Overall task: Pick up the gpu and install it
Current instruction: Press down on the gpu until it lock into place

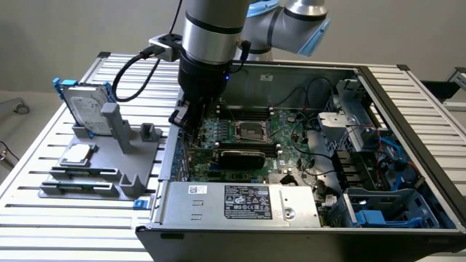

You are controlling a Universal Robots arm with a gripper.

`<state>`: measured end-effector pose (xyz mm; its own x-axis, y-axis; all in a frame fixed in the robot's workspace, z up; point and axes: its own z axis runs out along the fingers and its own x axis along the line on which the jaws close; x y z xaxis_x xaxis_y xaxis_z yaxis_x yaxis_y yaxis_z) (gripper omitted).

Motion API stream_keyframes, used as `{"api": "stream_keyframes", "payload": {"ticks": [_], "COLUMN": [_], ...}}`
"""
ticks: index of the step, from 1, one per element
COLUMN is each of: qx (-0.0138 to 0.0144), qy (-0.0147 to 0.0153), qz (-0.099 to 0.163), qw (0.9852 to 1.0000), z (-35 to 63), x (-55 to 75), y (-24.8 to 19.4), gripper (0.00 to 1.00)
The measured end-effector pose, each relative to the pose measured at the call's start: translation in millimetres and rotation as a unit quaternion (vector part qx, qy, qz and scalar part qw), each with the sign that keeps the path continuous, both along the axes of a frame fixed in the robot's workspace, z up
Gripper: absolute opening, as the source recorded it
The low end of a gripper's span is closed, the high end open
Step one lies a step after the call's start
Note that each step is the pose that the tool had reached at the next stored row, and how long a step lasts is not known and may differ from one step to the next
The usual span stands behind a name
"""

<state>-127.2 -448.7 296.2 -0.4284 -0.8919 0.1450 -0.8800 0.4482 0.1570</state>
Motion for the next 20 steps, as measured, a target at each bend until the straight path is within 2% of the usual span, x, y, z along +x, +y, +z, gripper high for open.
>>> {"api": "stream_keyframes", "payload": {"ticks": [6, 10, 20], "qx": [0.0, -0.0004, -0.0004], "qy": [-0.0002, 0.0, 0.0], "qz": [-0.007, -0.007, -0.007], "qw": [1.0, 1.0, 1.0], "z": [0.5, 3.0, 7.8], "x": [0.5, 5.3, 32.9], "y": [0.1, 0.0, 0.0], "gripper": [0.11, 0.11, 0.11]}}
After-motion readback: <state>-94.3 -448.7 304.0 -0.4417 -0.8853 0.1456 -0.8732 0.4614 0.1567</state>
